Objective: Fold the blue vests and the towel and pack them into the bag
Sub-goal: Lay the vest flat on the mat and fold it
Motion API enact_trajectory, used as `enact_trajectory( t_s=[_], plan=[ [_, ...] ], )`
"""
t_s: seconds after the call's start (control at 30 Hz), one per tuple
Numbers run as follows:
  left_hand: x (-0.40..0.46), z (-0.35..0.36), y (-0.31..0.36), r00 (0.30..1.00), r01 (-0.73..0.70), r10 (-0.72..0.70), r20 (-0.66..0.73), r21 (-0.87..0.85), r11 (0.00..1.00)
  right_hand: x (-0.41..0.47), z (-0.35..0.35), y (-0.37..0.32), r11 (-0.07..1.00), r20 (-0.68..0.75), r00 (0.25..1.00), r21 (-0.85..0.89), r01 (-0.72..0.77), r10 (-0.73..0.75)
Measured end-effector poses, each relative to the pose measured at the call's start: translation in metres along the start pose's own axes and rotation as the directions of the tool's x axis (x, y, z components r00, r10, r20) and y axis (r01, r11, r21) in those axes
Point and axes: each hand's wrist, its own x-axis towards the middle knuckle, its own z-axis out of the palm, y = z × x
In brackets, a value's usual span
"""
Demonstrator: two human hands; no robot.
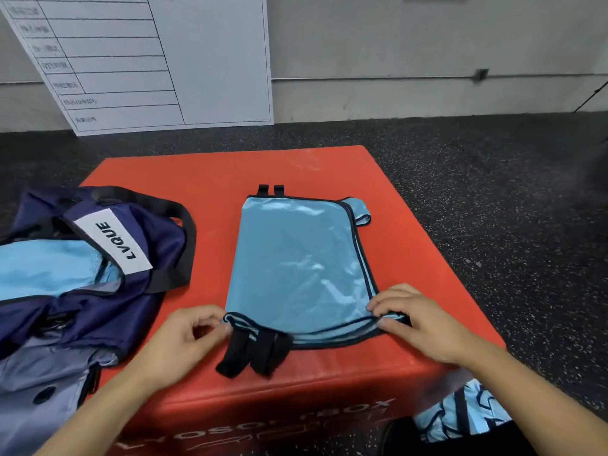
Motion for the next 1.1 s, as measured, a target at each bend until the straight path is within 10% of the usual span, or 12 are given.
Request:
enact_trajectory(
  t_s=[0.2, 0.4, 0.67, 0.9, 1.1],
  plan=[
    [0.035, 0.006, -0.008, 0.957, 0.197, -0.227, -0.179, -0.171, 0.965, 0.038, -0.006, 0.008, 0.904, 0.031, 0.965, 0.343, -0.255, 0.260],
    [0.048, 0.012, -0.014, 0.929, 0.304, -0.285, -0.237, 0.048, 0.951, 0.061, -0.009, 0.016, 0.872, 0.022, 0.912, 0.284, -0.397, 0.409],
    [0.039, 0.002, -0.004, 0.977, 0.188, -0.202, -0.072, -0.173, 0.967, 0.037, -0.054, 0.000, 0.766, 0.501, 0.837, 0.444, -0.466, 0.219],
    [0.029, -0.005, -0.003, 0.986, 0.160, -0.159, 0.046, -0.016, 0.987, 0.045, -0.032, 0.011, 0.870, 0.129, 0.946, 0.372, -0.324, 0.298],
    [0.035, 0.003, -0.010, 0.971, 0.235, -0.231, 0.060, -0.065, 0.970, 0.054, -0.028, 0.011, 0.840, 0.037, 0.882, 0.286, -0.461, 0.470]
  ],
)
